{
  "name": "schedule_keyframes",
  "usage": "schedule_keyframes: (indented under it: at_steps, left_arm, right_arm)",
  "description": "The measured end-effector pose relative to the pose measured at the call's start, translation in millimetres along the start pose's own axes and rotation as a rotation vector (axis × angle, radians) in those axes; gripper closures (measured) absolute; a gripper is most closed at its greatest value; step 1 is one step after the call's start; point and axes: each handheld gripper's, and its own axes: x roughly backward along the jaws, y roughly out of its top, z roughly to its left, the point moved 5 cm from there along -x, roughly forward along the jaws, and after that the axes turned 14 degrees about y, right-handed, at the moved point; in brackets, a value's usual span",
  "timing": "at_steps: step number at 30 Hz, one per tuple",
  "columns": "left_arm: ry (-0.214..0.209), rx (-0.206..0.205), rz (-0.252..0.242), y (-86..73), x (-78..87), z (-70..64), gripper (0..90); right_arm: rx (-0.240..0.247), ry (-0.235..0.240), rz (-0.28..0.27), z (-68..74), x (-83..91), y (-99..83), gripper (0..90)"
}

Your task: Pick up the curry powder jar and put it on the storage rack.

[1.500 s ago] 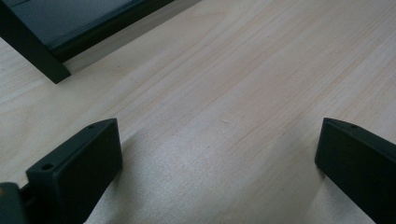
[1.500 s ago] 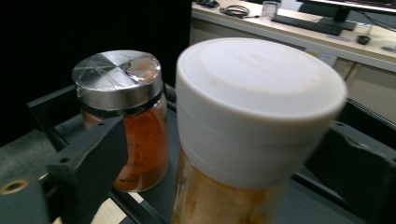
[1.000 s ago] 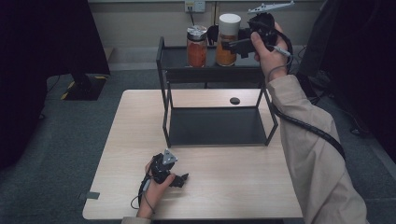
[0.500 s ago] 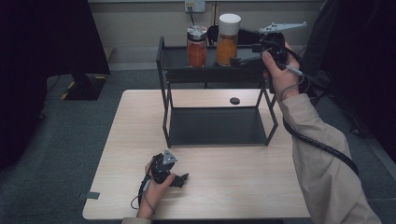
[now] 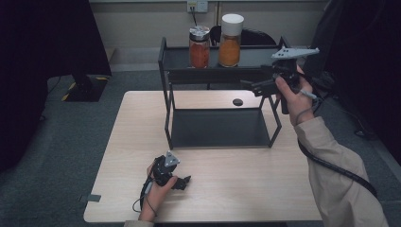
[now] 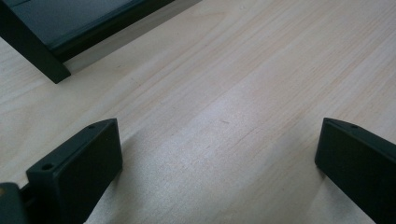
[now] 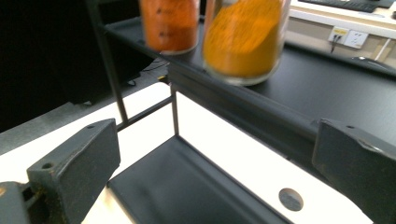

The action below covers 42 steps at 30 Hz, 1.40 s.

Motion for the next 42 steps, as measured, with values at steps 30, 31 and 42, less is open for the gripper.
schedule_keyframes:
  at_steps: [30, 31, 42]
  left_arm:
    - [0.0, -0.002, 0.001, 0.1, 0.0, 0.1, 0.0]
    - [0.0, -0.002, 0.001, 0.1, 0.0, 0.1, 0.0]
    - [0.0, -0.002, 0.0, 0.1, 0.0, 0.1, 0.0]
  right_arm:
    - [-0.052, 0.104, 0.026, -1.3, -7.6, -103.8, 0.0]
    - [-0.052, 0.104, 0.026, -1.3, -7.6, -103.8, 0.0]
    - [-0.065, 0.125, 0.046, -2.9, -6.1, -139.9, 0.1]
